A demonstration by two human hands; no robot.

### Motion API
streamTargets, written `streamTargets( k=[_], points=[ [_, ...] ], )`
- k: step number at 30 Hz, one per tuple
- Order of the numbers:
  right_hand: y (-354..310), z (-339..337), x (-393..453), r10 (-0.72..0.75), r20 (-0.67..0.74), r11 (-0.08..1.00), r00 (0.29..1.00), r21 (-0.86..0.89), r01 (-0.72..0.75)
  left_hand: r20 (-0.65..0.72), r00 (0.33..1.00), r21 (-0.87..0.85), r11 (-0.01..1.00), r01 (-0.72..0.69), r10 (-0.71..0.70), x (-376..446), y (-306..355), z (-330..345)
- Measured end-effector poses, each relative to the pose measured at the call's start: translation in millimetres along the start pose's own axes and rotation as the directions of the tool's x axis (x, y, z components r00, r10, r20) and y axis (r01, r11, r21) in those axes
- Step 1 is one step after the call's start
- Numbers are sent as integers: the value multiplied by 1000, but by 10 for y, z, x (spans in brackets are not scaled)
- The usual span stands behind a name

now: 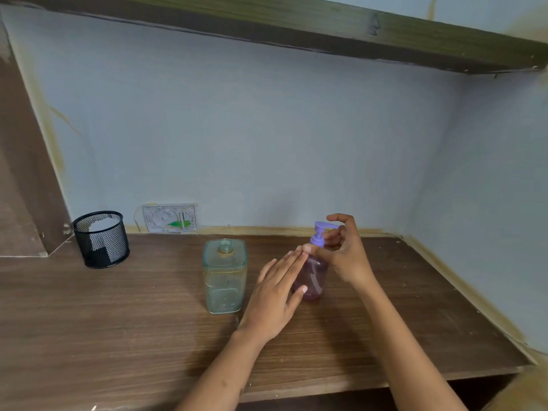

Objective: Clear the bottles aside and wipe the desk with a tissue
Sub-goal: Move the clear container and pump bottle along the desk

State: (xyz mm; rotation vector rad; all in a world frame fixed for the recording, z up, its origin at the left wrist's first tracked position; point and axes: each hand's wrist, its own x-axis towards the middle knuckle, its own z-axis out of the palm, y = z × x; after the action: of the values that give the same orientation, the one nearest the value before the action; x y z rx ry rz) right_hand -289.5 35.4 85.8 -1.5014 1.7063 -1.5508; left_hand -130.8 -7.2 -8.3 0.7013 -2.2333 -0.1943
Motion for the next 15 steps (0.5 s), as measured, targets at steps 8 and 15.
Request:
streamTargets(
  k=[8,15],
  points=[
    [21,-150,-14,-14,246,962,969,268,-54,-14,1000,-3,1000,-10,10,-3,-4,11],
    [15,-32,-1,-4,49,993,999,115,-1,-11,1000,-5,1000,-6,6,2,-5,2]
  ],
)
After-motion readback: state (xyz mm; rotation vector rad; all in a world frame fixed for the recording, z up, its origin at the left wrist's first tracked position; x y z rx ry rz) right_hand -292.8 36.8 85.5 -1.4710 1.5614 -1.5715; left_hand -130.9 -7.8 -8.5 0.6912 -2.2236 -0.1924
